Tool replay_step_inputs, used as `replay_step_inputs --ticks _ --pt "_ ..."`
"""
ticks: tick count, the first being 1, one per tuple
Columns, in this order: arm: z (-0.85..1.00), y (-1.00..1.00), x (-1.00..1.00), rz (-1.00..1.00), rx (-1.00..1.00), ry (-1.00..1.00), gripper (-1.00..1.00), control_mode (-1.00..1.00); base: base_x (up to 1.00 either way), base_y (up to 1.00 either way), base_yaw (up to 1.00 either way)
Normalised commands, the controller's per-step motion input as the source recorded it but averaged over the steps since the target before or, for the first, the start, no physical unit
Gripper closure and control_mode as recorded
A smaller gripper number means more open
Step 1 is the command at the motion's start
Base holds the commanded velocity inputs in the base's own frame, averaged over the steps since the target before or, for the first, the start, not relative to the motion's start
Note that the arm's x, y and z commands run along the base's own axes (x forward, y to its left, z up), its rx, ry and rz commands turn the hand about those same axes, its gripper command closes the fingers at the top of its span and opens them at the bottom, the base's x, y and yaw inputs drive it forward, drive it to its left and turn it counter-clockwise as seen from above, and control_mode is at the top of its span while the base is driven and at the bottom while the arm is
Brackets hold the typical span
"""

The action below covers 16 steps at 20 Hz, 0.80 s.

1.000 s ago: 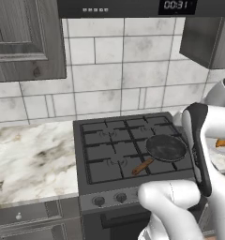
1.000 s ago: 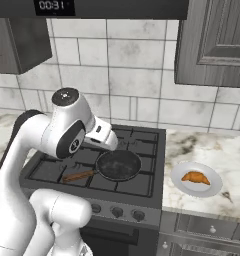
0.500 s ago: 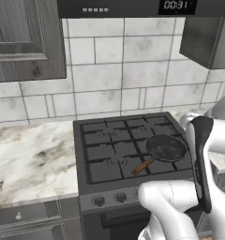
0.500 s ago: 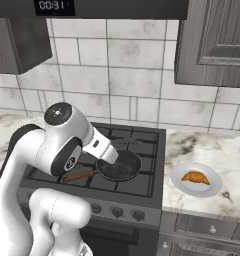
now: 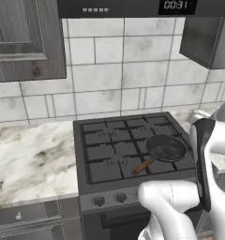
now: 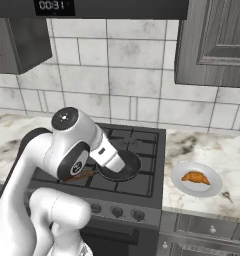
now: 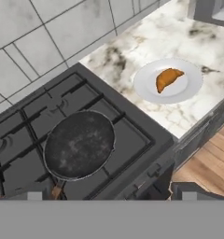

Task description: Pick the croissant and place it on the pan. Then turn on the stove to warm the croissant.

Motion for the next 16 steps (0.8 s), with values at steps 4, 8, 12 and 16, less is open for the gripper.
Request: replay_step_inputs --ticks 4,8,12,16 --pt "-0.06 -0.37 0.0 -0.16 0.07 0.0 -1.0 -1.0 0.0 0.0 0.0" --pt "-0.08 -0.34 0.0 -0.14 0.07 0.0 -1.0 -1.0 0.0 0.0 0.0" --pt "-0.08 -0.37 0.0 -0.13 0.07 0.0 -1.0 -1.0 0.0 0.0 0.0" --pt "-0.06 -0.36 0.0 -0.11 0.06 0.0 -1.0 -1.0 0.0 0.0 0.0"
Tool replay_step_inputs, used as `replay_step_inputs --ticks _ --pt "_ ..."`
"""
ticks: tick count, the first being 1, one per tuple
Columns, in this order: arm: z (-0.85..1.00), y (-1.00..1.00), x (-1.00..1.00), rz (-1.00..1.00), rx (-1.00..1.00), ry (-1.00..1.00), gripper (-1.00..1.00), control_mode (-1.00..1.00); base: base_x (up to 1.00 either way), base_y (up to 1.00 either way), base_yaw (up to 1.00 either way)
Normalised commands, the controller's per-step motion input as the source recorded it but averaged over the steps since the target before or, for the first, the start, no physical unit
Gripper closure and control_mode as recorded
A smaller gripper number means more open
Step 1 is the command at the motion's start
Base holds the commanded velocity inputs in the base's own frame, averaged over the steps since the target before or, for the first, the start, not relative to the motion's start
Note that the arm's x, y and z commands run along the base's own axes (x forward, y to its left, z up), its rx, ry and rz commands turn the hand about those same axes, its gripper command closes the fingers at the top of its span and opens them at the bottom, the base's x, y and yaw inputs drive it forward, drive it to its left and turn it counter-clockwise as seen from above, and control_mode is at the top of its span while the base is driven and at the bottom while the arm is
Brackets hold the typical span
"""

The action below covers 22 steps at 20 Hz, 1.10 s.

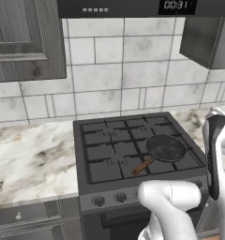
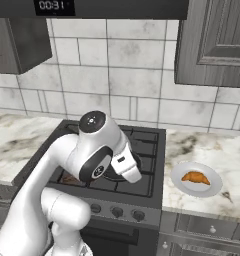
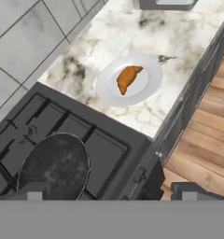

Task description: Pick the croissant and place it on the pan. Then turn on the stove to warm the croissant.

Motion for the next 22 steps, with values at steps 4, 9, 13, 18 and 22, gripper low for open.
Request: replay_step_inputs --ticks 4,9,13,18,22 --pt "-0.14 -0.35 0.0 -0.1 0.06 0.0 -1.0 -1.0 0.0 0.0 0.0" --pt "-0.21 -0.37 0.0 -0.09 0.07 0.0 -1.0 -1.0 0.0 0.0 0.0" --pt "-0.2 -0.37 0.0 -0.09 0.07 0.0 -1.0 -1.0 0.0 0.0 0.0" --pt "-0.15 -0.36 0.07 -0.08 0.06 0.0 -1.0 -1.0 0.0 0.0 0.0" --pt "-0.18 -0.34 0.18 -0.08 0.06 0.0 -1.0 -1.0 0.0 0.0 0.0"
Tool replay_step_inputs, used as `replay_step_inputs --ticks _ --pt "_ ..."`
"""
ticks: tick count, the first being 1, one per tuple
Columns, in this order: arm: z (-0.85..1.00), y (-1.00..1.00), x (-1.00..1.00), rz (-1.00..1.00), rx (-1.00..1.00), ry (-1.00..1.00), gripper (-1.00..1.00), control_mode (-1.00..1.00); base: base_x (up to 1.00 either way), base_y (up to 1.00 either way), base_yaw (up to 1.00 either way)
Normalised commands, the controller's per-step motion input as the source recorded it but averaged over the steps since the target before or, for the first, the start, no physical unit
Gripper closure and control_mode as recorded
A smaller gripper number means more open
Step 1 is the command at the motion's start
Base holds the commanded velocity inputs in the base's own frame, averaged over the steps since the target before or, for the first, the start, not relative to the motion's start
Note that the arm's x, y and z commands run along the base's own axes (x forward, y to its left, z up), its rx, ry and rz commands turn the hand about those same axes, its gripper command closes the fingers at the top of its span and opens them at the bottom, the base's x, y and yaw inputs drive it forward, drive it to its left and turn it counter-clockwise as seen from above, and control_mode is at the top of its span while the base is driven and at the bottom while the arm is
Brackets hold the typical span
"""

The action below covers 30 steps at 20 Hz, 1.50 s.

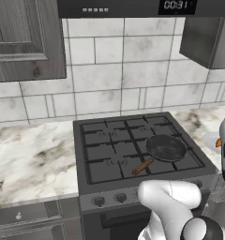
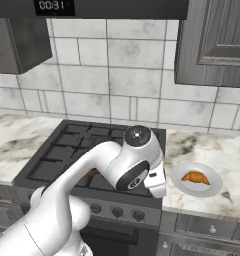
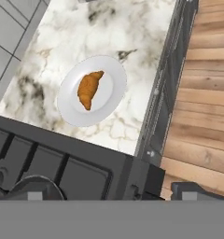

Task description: Pick the croissant and place it on the pan. Then turn on the stove to warm the croissant.

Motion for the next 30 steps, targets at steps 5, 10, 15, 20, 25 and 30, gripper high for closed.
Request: replay_step_inputs --ticks 5,10,15,20,25,30 --pt "-0.14 -0.25 0.22 -0.08 0.06 0.0 -1.0 -1.0 0.0 0.0 0.0" --pt "-0.09 -0.26 0.18 -0.04 0.08 0.0 -1.0 -1.0 0.0 0.0 0.0" --pt "-0.07 -0.3 0.19 -0.01 0.1 0.02 -1.0 -1.0 0.0 0.0 0.0" --pt "-0.06 -0.2 0.17 0.0 0.1 0.04 -1.0 -1.0 0.0 0.0 0.0" --pt "-0.1 -0.14 0.18 0.01 0.08 0.07 -1.0 -1.0 0.0 0.0 0.0" --pt "-0.15 -0.05 0.17 0.06 0.06 0.07 -1.0 -1.0 0.0 0.0 0.0"
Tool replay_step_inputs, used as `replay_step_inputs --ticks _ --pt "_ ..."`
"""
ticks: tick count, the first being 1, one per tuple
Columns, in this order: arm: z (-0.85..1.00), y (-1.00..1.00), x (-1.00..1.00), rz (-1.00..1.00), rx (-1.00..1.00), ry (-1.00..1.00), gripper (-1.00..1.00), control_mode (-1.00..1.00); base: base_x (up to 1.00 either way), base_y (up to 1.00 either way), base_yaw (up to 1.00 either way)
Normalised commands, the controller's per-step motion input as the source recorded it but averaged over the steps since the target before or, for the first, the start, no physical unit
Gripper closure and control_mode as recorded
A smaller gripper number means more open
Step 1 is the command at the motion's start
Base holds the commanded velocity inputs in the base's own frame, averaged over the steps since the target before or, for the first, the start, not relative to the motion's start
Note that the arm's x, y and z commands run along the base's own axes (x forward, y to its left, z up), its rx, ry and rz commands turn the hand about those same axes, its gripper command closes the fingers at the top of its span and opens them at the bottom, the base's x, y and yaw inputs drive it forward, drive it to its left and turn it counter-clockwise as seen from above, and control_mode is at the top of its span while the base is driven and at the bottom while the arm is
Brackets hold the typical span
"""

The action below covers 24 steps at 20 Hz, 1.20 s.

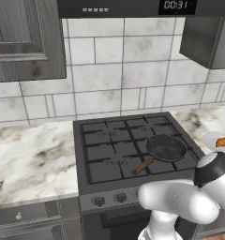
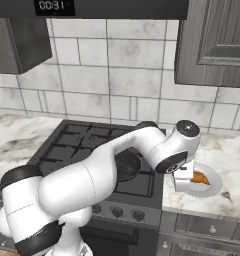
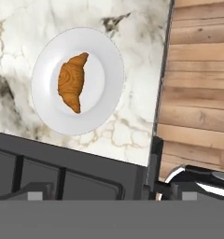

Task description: Pick the croissant and place it on the pan. Then turn on the stove to warm the croissant.

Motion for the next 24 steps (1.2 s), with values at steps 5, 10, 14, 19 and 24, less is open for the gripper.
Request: replay_step_inputs --ticks 5,10,14,19,24 --pt "-0.18 -0.09 0.18 0.1 0.06 0.03 -1.0 -1.0 0.0 0.0 0.0" --pt "-0.23 -0.11 0.18 0.1 0.06 0.0 -1.0 -1.0 0.0 0.0 0.0" --pt "-0.21 -0.09 0.24 0.08 0.06 0.0 -1.0 -1.0 0.0 0.0 0.0" --pt "-0.12 -0.1 0.25 0.07 0.03 0.0 -1.0 -1.0 0.0 0.0 0.0" --pt "-0.02 -0.11 0.21 0.0 0.0 0.01 -1.0 -1.0 0.0 0.0 0.0"
